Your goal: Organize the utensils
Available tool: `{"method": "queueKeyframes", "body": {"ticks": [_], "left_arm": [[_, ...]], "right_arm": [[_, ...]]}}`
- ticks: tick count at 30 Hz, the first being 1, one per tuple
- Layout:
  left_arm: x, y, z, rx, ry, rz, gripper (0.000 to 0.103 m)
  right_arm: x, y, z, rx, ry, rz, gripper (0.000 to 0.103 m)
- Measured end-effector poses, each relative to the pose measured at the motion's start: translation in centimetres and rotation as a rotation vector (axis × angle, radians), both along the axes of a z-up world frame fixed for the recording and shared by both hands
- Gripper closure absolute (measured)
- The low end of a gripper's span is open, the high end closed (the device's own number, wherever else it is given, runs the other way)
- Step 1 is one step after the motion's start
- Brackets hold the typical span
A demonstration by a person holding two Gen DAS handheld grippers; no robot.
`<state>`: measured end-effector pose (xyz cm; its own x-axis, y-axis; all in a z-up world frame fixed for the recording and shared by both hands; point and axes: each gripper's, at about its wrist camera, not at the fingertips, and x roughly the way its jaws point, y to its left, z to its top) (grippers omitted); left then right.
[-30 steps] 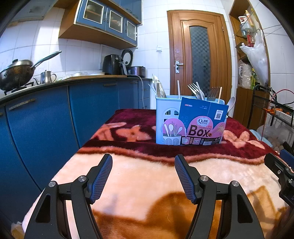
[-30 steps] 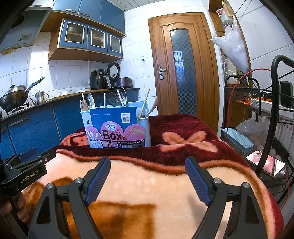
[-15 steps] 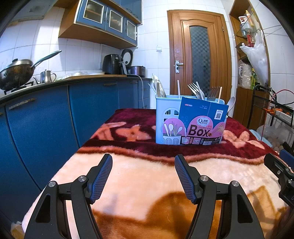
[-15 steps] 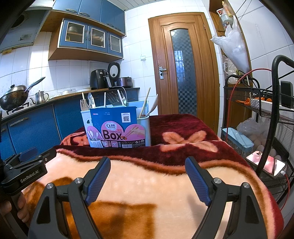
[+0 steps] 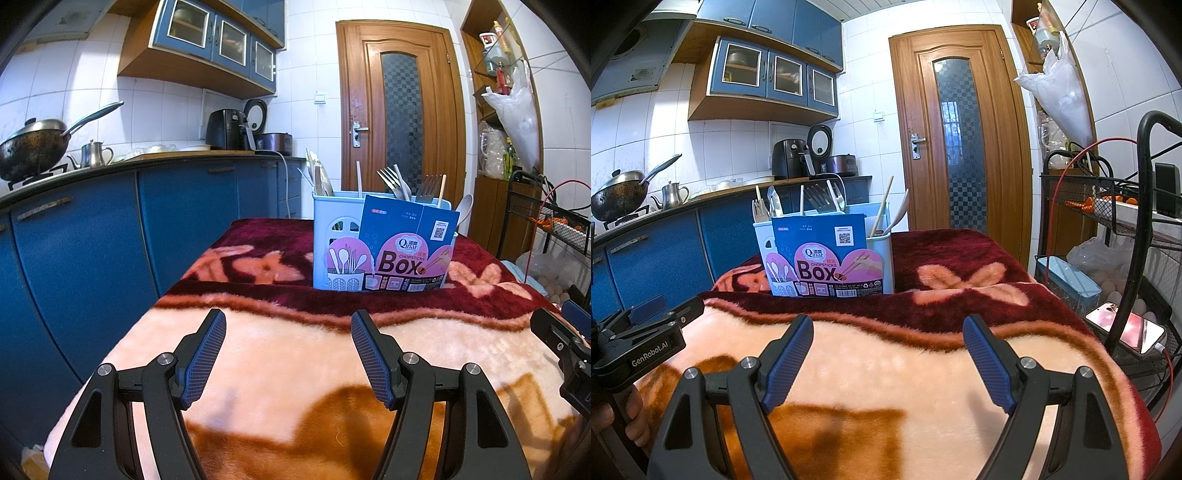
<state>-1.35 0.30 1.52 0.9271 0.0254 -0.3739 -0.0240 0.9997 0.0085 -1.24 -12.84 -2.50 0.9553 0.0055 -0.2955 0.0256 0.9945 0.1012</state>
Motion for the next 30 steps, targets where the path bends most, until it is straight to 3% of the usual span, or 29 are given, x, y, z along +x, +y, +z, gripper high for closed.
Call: {"method": "queueKeyframes", "body": {"ticks": [30], "left_arm": [[0.0, 0.05, 0.03, -0.008, 0.0, -0.001, 0.031]], "right_arm": [[0.01, -0.09, -0.03, -0.004, 0.002, -0.001, 0.018]]}}
